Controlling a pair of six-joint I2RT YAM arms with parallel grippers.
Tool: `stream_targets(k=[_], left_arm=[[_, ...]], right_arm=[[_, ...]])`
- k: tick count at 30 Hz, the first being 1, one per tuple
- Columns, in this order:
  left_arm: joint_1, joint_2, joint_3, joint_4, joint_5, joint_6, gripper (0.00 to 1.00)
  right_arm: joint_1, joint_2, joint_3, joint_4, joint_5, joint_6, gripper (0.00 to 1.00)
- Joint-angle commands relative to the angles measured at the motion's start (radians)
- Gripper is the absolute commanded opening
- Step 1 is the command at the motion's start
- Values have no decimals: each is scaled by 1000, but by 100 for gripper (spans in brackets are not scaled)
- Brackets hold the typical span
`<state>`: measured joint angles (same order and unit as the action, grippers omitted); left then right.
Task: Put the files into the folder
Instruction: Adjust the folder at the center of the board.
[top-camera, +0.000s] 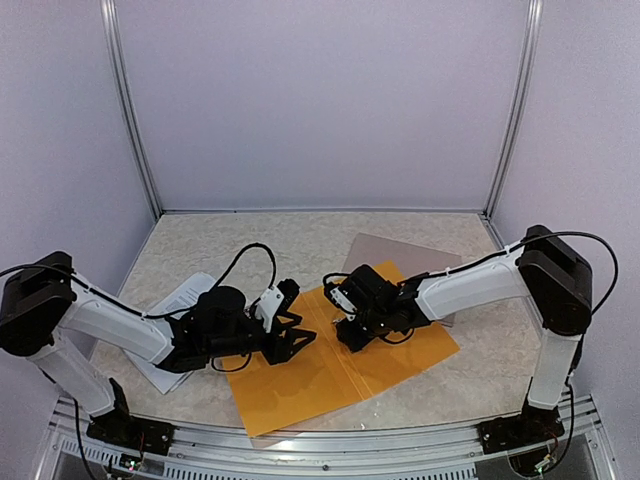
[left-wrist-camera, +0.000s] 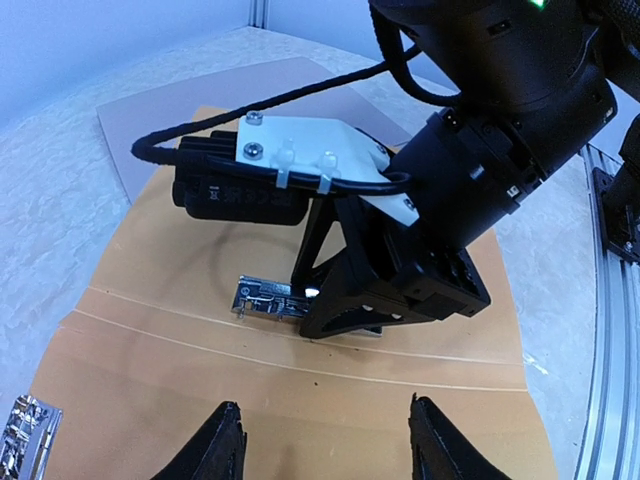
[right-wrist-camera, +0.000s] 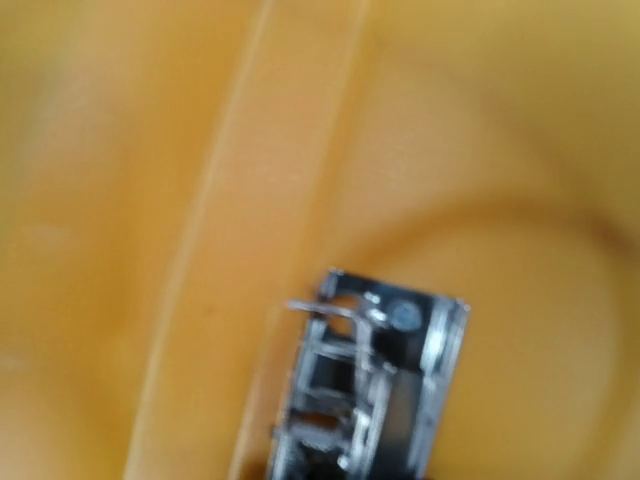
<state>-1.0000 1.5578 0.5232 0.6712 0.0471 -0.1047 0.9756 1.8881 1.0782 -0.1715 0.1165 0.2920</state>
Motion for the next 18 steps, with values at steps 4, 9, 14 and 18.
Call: stream_targets(k=[4,9,14,18], left_arm=[[26,-69,-13,-88,-20,21,54],[50,-92,-17,-108,41,58,54],[85,-73,4,-141,125,101,57],[117,-27,43,-140,226,161,57]], right_arm=[[9,-5,-11,-77,-6,-182,23],[6,-50,-32,-102,-64,-280,21],[-13,-107,-54,-117,-101,-367,20],[-32,-140,-67,-149,-101,-398,24]])
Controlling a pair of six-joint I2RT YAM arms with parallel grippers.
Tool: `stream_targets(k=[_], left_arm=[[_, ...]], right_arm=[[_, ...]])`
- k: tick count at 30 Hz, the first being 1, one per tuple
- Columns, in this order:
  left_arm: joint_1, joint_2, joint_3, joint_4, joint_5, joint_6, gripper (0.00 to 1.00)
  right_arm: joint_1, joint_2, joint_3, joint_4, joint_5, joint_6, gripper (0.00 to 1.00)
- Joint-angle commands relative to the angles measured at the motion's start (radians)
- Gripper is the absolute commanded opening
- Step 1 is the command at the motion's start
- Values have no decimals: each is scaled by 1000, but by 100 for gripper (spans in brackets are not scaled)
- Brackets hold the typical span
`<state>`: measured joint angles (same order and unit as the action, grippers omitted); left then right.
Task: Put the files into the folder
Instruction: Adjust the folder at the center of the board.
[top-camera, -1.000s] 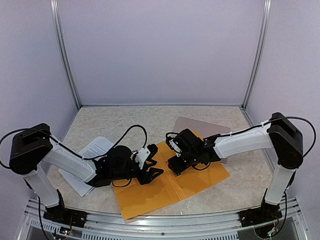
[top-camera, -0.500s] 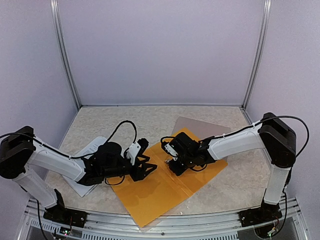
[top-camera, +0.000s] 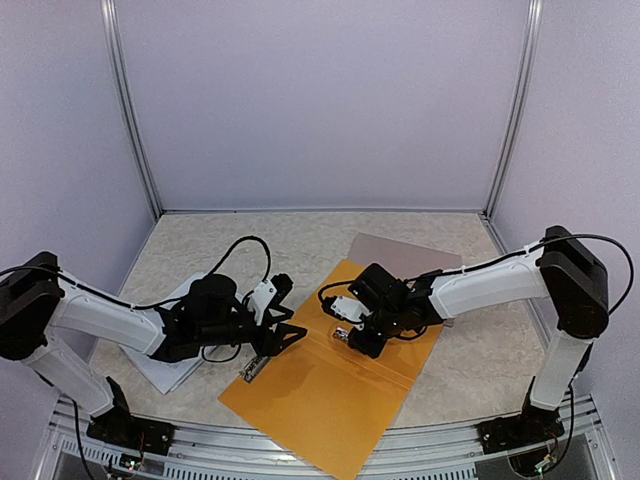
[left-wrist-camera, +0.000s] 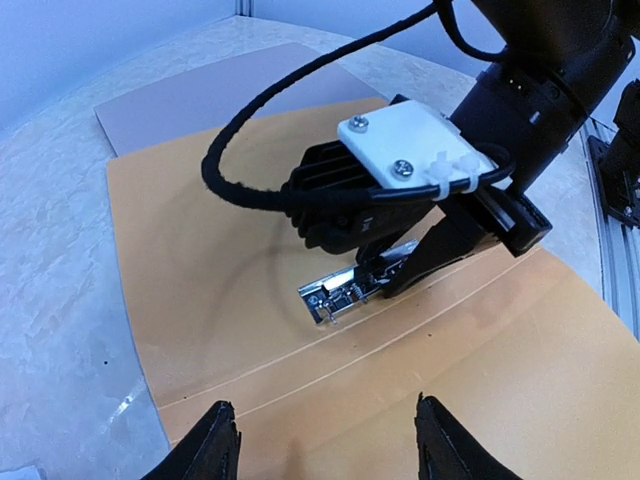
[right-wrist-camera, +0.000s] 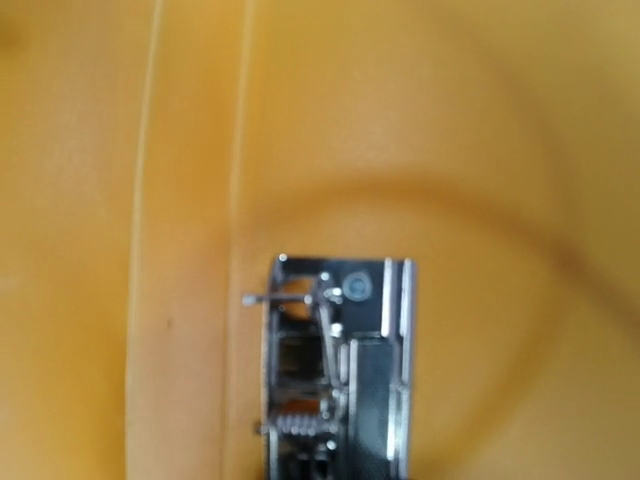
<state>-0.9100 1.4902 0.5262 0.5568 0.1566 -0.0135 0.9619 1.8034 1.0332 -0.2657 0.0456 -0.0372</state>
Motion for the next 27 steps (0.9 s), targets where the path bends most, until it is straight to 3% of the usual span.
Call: stream_targets(k=[1,4,8,15,27], left_arm=[[34,57,50,-19,148,78,57],[51,117,100,-19,212,109,60],[63,195,183,-51,287,179,62],[66,318,359,-214,397,364,63],[86,512,641,-545,513,619,63]], right_arm=[[-24,-67,-29,-52,-26,-68,28],[-42,-113,-62,-24,-42,-41,51],[-77,-212,-120,36,-81,73,60],[-135,-347,-250,78,-147,331,42],[-199,-418,-396,209,-277,497,38]])
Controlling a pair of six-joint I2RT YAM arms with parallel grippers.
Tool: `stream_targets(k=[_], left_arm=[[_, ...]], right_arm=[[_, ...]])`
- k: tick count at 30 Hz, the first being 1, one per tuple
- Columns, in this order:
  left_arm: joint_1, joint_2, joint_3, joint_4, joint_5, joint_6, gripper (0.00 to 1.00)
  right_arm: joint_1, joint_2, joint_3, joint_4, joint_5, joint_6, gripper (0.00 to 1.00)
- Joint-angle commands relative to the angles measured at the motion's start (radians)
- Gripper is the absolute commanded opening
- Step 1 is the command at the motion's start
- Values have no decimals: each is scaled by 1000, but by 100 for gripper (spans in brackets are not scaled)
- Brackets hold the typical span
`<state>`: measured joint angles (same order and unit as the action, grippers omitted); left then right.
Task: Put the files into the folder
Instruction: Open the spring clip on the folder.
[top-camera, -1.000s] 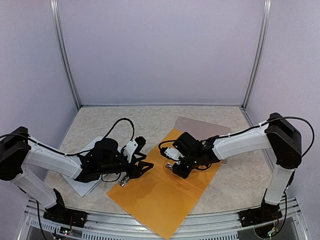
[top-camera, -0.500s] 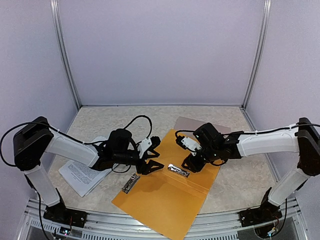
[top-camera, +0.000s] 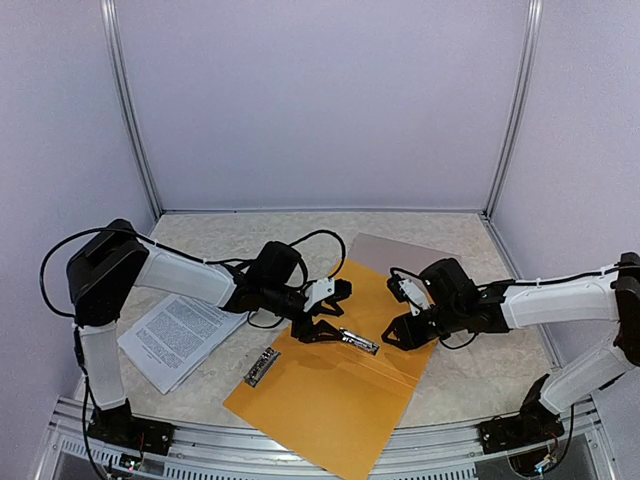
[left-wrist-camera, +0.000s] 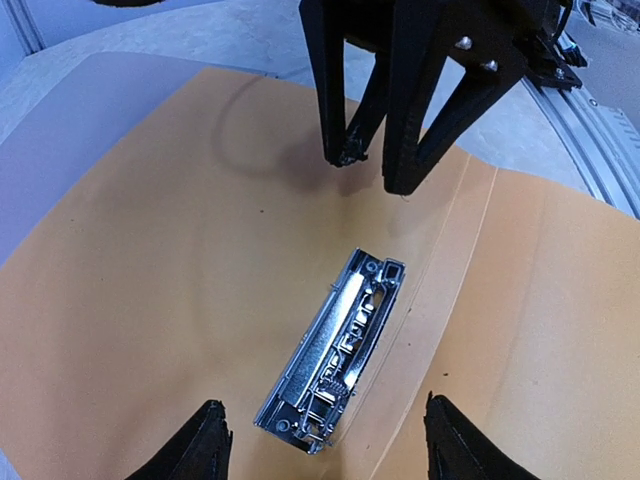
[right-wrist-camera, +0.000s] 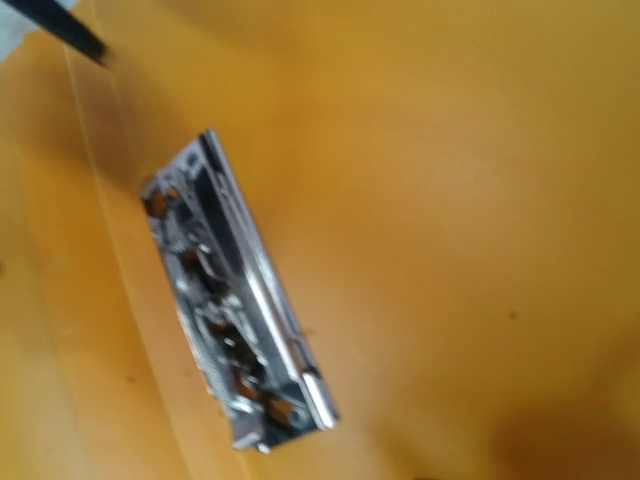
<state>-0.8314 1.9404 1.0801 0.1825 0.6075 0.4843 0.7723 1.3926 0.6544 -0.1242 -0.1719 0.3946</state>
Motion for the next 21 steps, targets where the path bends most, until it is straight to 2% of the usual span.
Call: stream_targets(k=[1,10,17,21], left_arm=[[8,82,113,-207,64,138,64],[11,188,240,-306,88,214,62],[3,234,283,-356,69,224,62],[-1,246,282,-349,45,222,58]], right_arm=[[-10,-4,-22,83,-69,77,37],[-10,10,-73,176,-81,149,34],[-10,22,-95,213,-96,171,34],[-10,29,-104,237,-108,185,33]])
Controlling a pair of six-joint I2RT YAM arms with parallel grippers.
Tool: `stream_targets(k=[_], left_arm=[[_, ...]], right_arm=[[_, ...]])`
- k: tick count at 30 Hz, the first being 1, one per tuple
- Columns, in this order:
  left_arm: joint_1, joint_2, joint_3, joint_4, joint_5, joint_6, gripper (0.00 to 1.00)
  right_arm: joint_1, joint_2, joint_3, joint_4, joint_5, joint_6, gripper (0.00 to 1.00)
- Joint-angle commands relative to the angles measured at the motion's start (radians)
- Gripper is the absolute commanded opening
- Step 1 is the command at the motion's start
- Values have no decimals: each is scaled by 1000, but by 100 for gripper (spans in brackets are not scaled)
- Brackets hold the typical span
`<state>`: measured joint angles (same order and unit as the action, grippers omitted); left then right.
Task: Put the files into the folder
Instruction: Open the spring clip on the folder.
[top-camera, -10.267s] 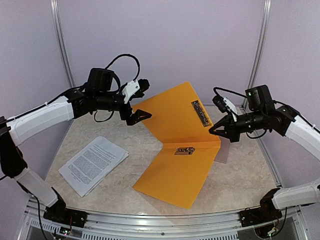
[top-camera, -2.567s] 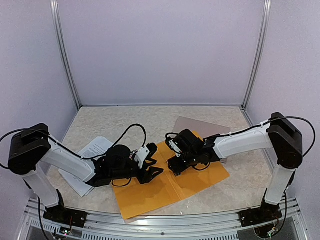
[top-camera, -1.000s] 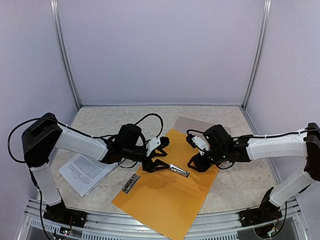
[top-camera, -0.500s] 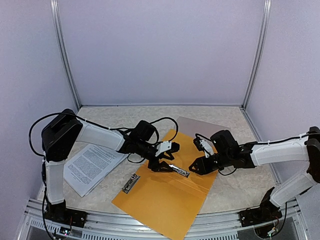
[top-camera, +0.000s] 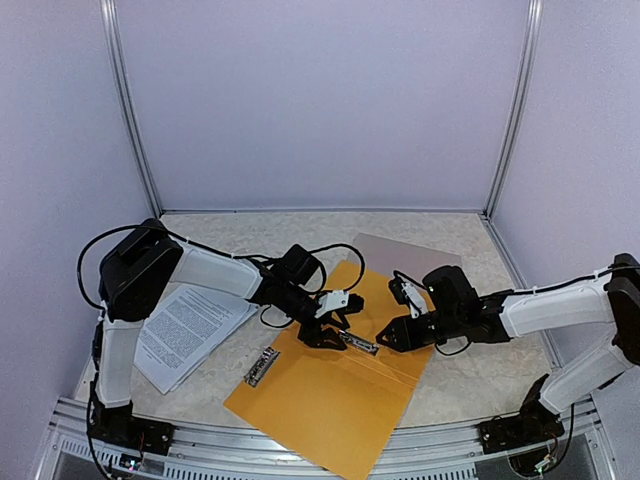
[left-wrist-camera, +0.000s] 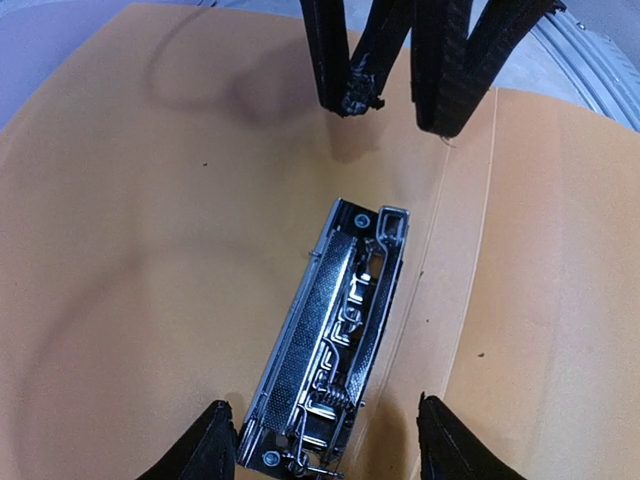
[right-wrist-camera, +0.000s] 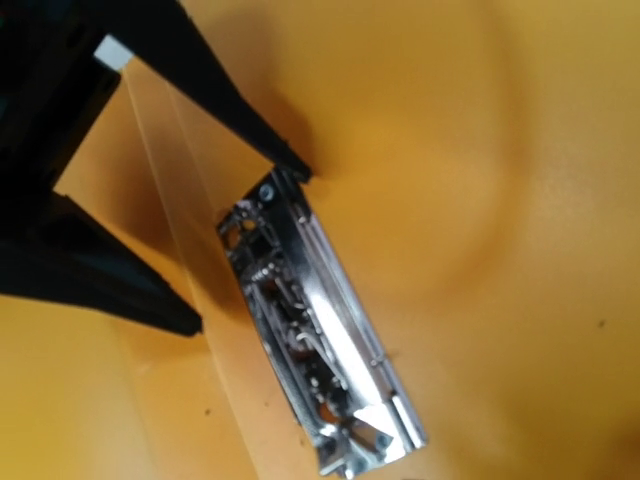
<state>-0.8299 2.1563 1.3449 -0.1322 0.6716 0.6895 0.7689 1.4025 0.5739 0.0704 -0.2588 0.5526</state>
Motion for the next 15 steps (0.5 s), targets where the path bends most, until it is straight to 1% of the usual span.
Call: stream_targets(k=[1,8,11,15], left_arm=[[-4,32,15,-32,-25,18,57],[-15,34,-29,46,-82,8,47],[-21,27,-59,102,-100,0,49],[-29,29,-72,150,-122,-6,53]], right_arm=[[-6,22,-27,50,-26,32,32],[10,64,-34,80,-17,57,31],[14,94,-34,102,-10,65,30],[17,132,-24,115,-6,66,29]])
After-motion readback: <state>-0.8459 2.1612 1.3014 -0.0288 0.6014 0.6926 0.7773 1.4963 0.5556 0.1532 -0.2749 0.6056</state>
